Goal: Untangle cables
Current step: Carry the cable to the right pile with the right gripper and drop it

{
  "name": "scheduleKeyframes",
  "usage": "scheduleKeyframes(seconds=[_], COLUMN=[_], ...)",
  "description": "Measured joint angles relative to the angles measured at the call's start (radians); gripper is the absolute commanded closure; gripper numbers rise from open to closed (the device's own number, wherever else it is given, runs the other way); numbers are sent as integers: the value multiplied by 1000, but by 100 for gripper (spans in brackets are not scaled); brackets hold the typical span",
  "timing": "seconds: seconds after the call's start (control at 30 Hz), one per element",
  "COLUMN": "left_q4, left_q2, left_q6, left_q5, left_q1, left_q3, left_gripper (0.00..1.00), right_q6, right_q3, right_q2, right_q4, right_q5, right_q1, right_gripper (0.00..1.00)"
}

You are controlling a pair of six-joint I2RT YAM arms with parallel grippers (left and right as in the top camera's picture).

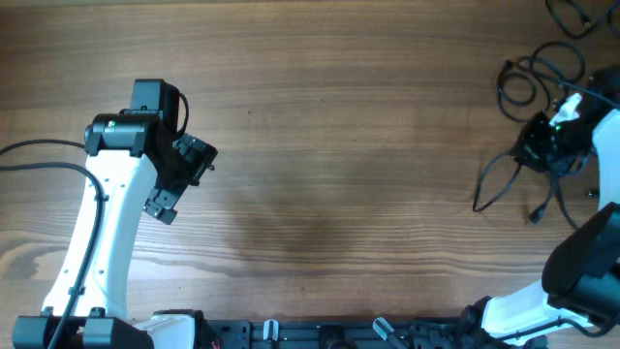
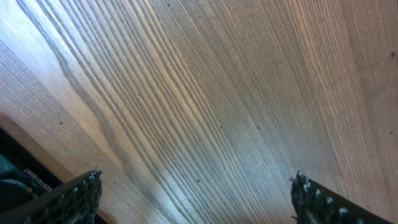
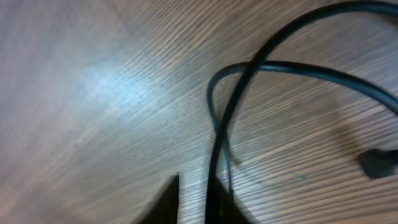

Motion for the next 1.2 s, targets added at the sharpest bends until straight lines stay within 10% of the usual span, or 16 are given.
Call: scheduleKeyframes(seconds=[0.2,0.3,0.33,0.97,1.2], left_q4=[0,0,0,3,1], left_q2=[0,0,0,0,0], left_q6=[0,0,0,0,0], left_q5=[0,0,0,0,-3], left_q1=[0,0,0,0,0], left_q3=[0,0,0,0,0], left_gripper=[0,0,0,0,0], right_q6=[-40,-90,-90,-56,6], right_q3=[0,0,0,-38,242], right_q2=[0,1,1,3,-2], right_q4=[23,34,34,111,-74], right_q5=[16,36,42,1,167], right_q1=[68,80,82,220,132], right_gripper=[94,12,0,0,0])
